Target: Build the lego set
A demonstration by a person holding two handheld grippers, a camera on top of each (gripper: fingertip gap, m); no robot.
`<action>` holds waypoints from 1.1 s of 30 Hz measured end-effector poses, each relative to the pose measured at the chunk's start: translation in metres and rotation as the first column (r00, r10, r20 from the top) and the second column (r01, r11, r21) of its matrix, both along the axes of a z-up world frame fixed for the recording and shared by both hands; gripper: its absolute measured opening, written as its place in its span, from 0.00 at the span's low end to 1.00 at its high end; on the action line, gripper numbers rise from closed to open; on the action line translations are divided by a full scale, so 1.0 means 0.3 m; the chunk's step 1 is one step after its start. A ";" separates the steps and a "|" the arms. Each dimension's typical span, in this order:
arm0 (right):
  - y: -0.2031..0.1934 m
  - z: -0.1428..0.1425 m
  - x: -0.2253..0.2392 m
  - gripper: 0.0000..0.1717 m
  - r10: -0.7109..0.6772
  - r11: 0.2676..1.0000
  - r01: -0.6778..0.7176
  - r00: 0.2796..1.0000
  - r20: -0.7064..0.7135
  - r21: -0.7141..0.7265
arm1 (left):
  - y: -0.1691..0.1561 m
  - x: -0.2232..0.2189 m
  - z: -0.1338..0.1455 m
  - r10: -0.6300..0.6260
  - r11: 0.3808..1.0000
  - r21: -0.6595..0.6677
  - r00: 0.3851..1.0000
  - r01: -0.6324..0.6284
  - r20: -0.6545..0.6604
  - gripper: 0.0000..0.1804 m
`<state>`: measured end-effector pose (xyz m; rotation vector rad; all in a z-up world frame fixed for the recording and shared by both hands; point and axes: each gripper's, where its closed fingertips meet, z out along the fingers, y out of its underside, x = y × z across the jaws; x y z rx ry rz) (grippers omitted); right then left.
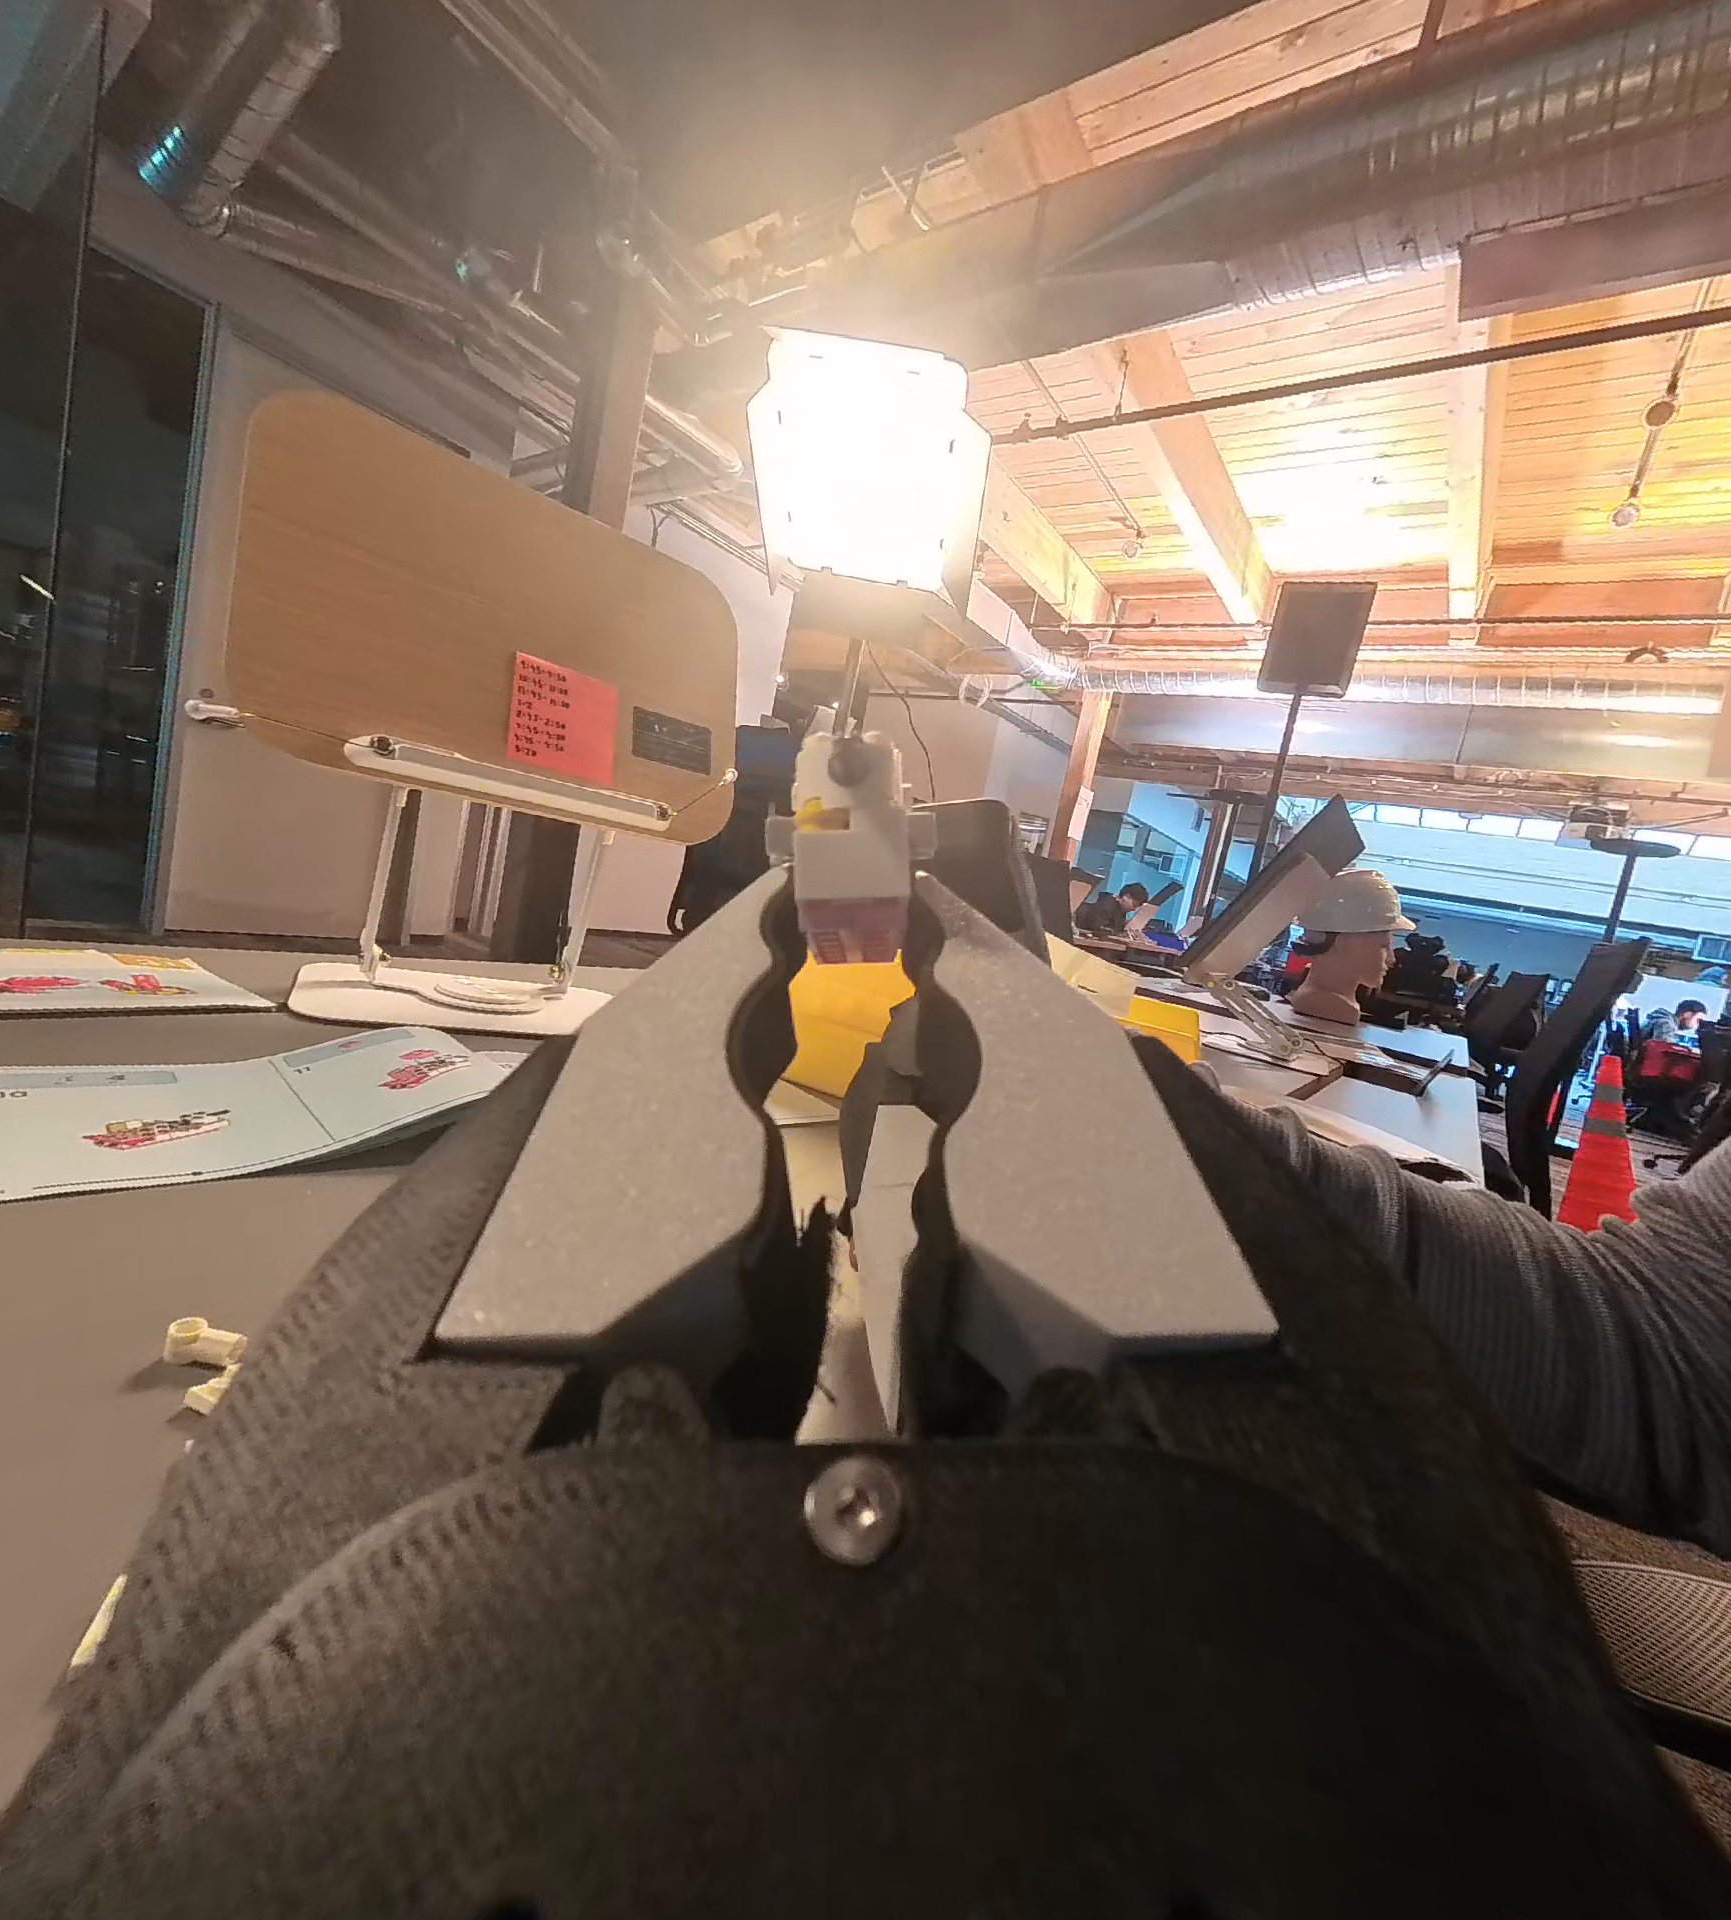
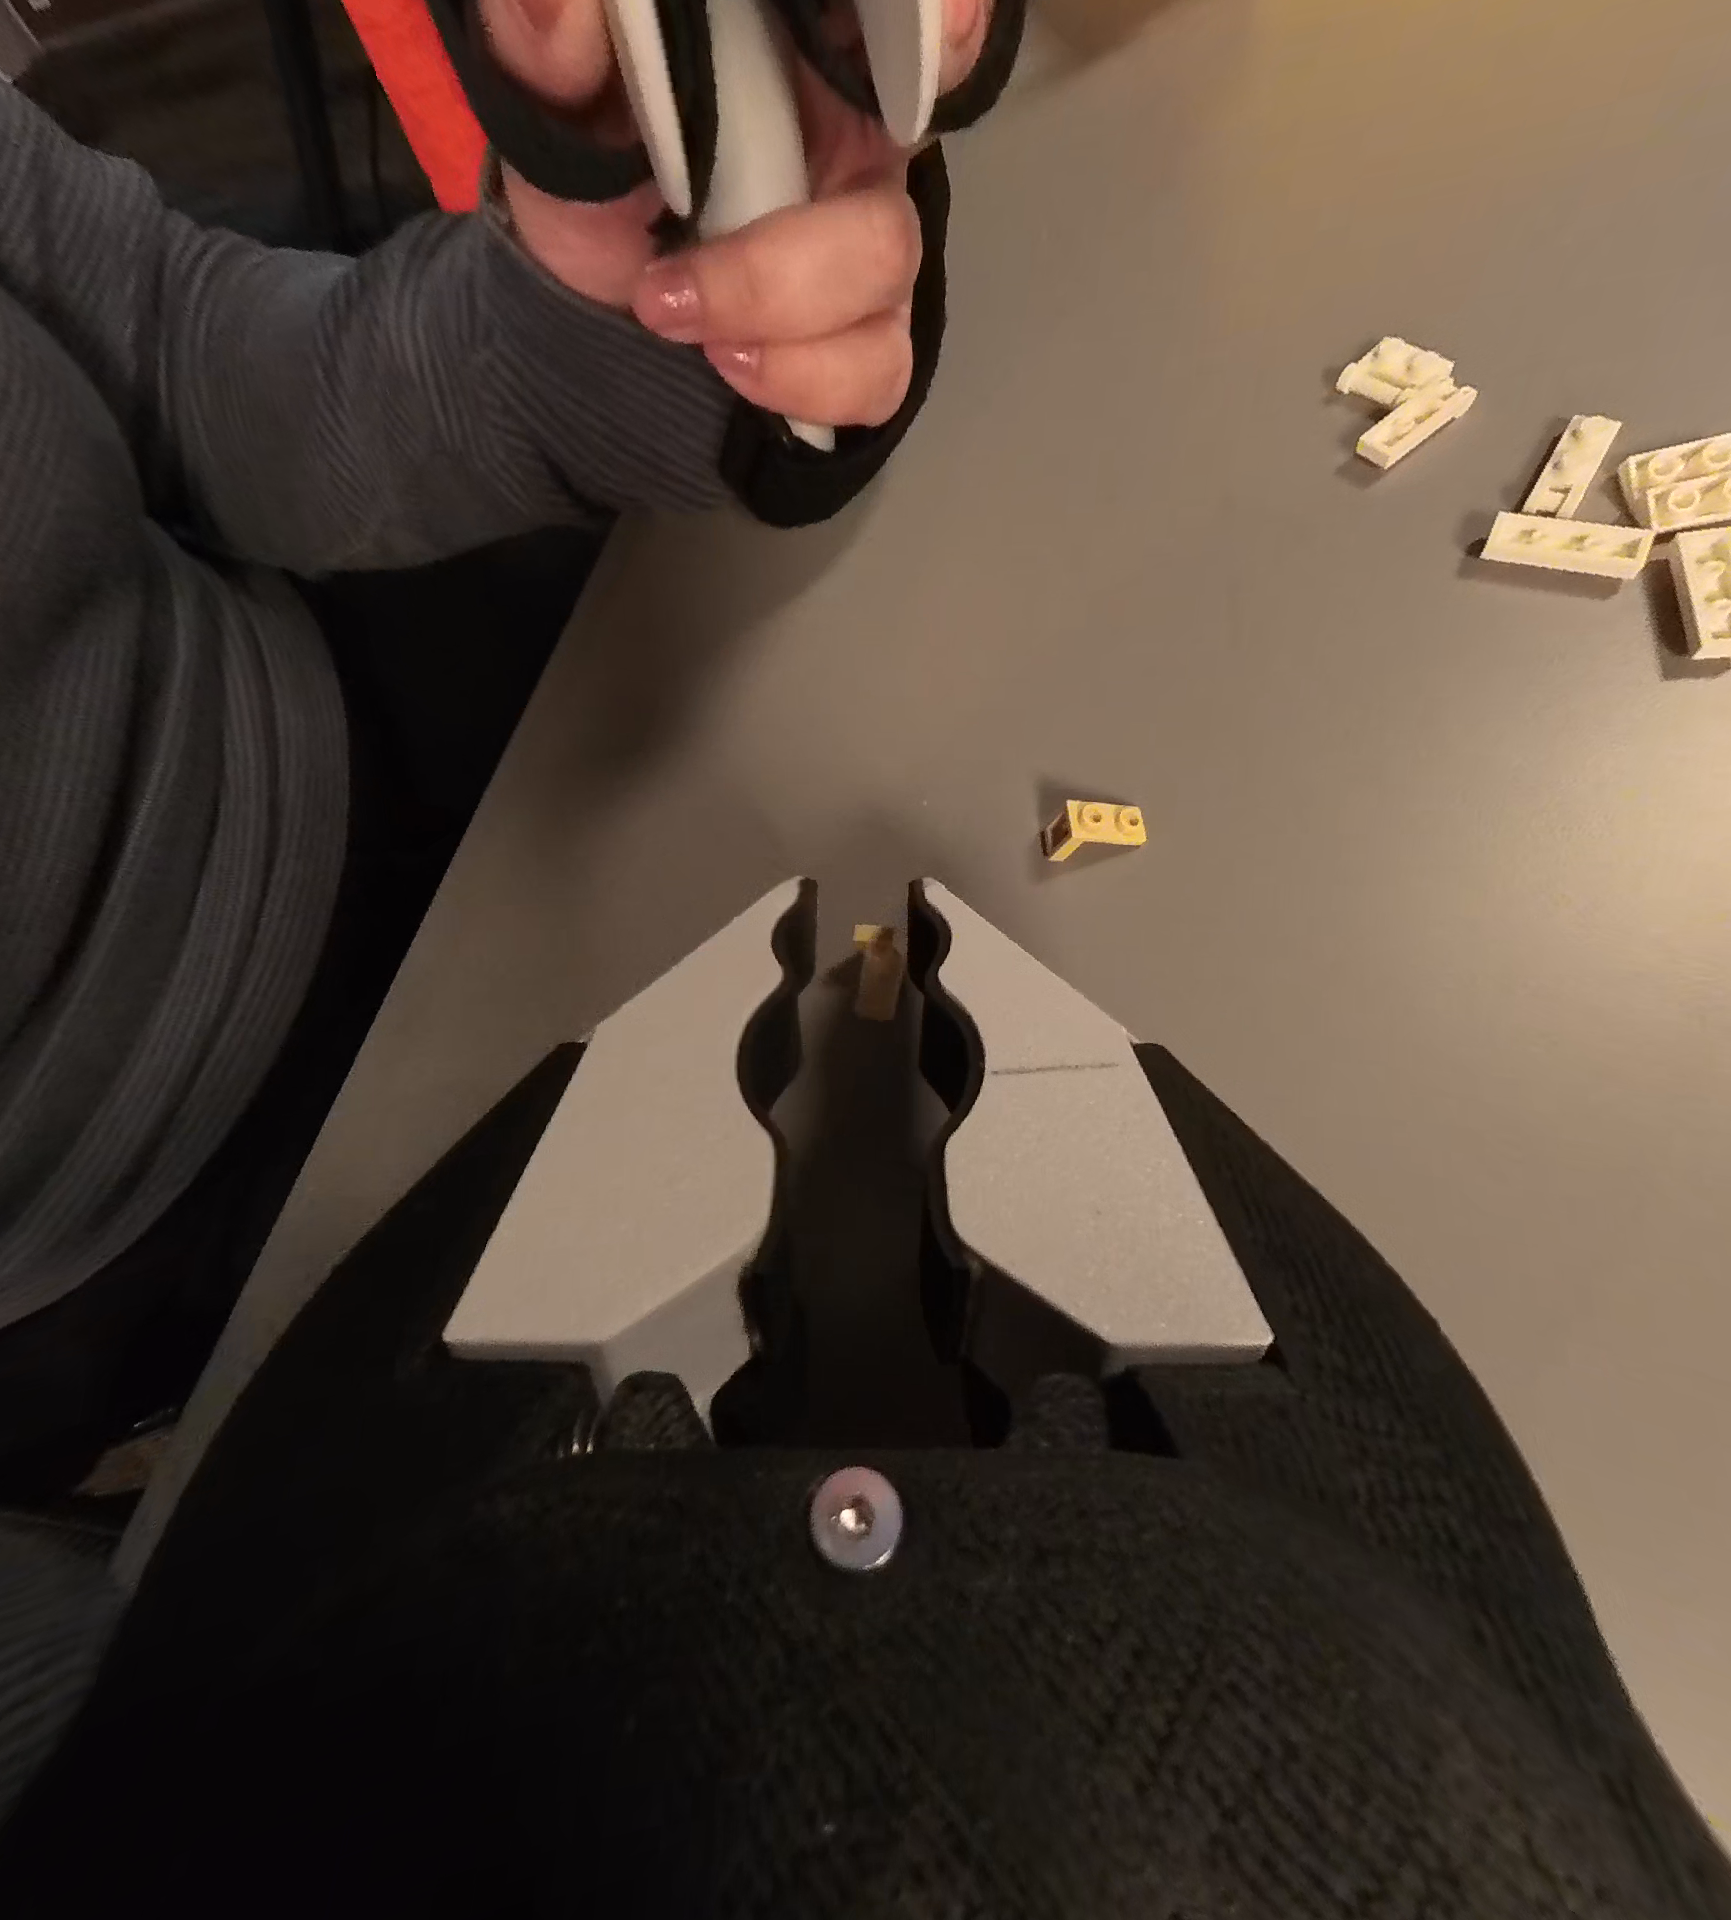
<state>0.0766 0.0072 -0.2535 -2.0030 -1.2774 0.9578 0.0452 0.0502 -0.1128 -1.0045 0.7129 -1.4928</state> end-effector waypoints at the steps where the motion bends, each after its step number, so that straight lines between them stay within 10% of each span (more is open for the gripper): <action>1: 0.001 0.003 0.004 0.09 -0.004 1.000 0.004 1.000 -0.002 0.001 | 0.000 0.000 0.000 -0.001 1.000 0.000 1.000 0.001 0.000 0.09; 22: -0.008 -0.041 0.043 0.03 -0.012 1.000 0.016 0.964 0.265 -0.013 | -0.011 0.005 0.001 -0.029 1.000 0.000 1.000 0.029 0.000 0.09; 33: -0.056 -0.046 0.311 0.03 0.127 0.972 0.117 0.471 0.873 -0.204 | -0.005 -0.050 0.041 0.067 0.996 0.055 0.995 -0.071 0.076 0.09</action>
